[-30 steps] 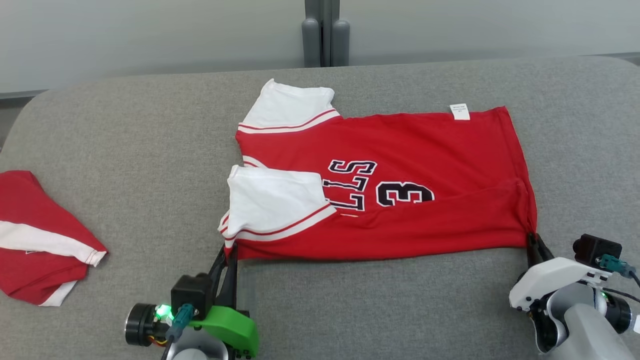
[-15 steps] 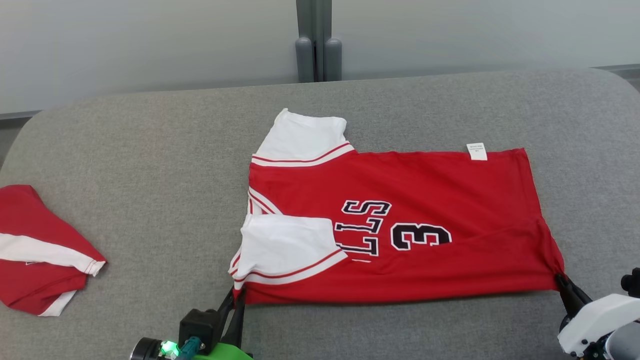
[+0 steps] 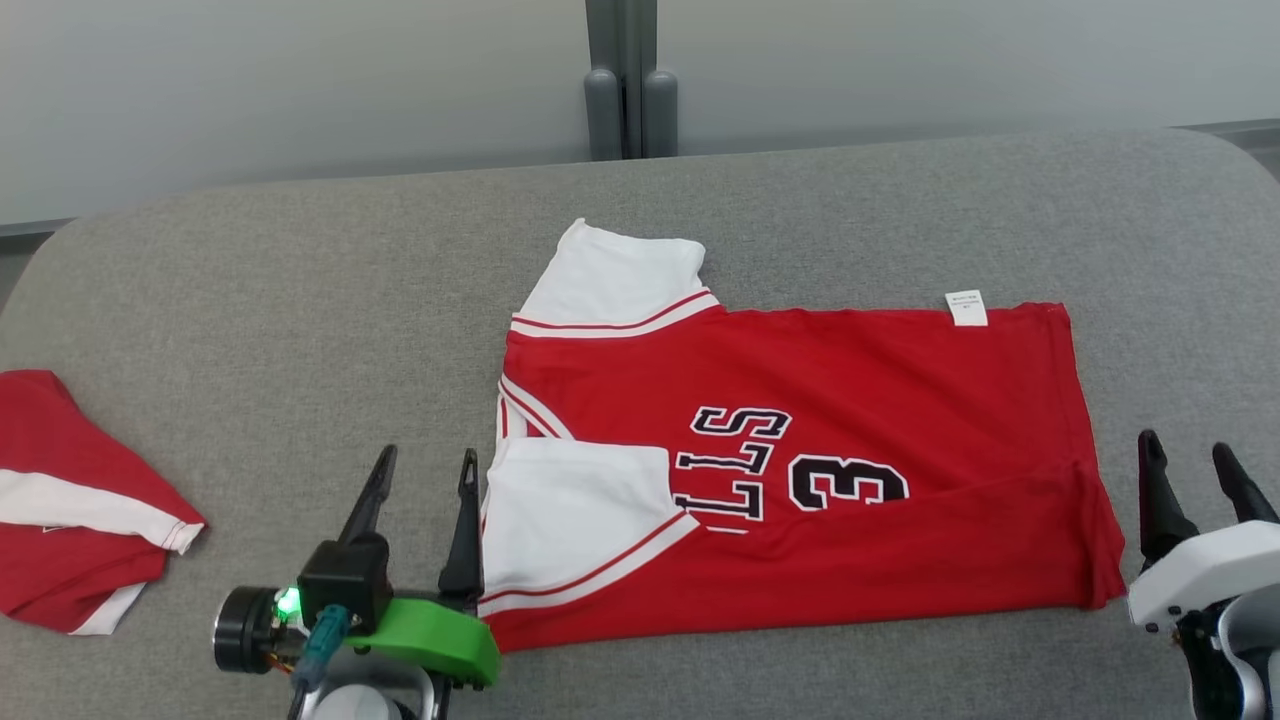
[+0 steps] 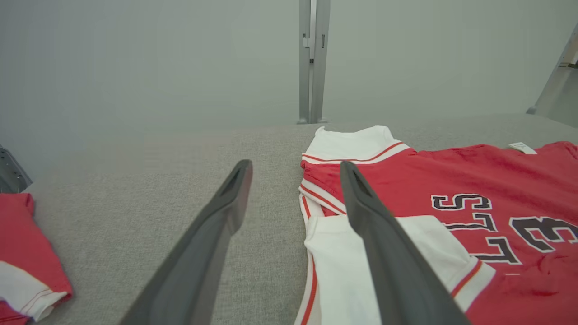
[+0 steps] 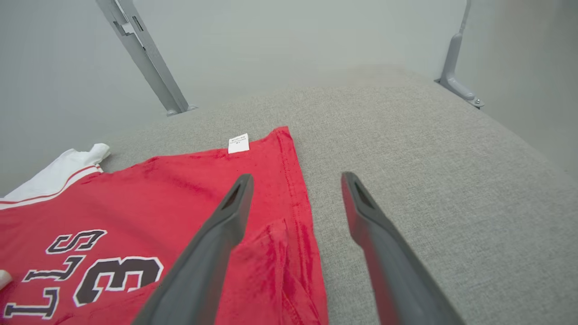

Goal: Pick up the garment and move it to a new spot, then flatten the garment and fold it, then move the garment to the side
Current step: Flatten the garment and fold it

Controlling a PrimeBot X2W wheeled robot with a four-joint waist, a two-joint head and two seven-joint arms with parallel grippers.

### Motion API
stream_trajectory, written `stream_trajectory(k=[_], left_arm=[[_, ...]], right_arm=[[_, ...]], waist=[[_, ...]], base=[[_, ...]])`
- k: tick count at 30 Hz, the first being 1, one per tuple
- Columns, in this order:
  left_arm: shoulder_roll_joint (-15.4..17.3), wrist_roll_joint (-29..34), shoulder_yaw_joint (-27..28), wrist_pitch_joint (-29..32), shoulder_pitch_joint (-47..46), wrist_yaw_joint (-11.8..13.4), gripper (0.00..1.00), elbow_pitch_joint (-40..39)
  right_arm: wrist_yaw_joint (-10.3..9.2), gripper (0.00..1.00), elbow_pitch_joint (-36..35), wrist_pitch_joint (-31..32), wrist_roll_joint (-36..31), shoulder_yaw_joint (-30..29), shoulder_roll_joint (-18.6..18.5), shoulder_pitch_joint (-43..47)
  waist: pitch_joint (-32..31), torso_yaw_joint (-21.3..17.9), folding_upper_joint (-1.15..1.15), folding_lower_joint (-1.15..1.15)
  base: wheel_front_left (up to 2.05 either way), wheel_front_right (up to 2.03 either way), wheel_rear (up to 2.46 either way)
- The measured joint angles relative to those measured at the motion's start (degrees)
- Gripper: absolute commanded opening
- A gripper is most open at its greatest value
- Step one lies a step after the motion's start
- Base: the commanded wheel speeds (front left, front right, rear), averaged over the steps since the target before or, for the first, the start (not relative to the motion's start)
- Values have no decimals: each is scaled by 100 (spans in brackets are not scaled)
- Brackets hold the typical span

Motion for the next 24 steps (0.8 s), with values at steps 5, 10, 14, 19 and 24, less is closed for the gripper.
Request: stream_trajectory(k=[5,10,14,19,24], left_arm=[[-30,31,86,-34,-333,-119,100,-298],[76,-12,40,186,-1010,-497,100,157],[469,2,-38,854,-1979,-825,100,584],[771,-439,-286,1747,-3348,-1047,100,1096],[1298,-1544,-1109,2895,-4433,-1071,100,1504]], right_arm=[[0,100,-224,-471,-377,258,54,-238],[0,100,-278,-552,-626,586,121,-707],[0,100,-279,-542,-759,853,137,-1221],[0,100,-226,-565,-917,1078,186,-1937],[1,100,-96,-589,-1014,1429,255,-2611]], waist=[[144,-27,0,0],[426,-77,0,0],[731,-168,0,0],[1186,-330,0,1],[1642,-541,0,1]], base=[[0,0,0],[0,0,0],[0,0,0],[0,0,0],[0,0,0]])
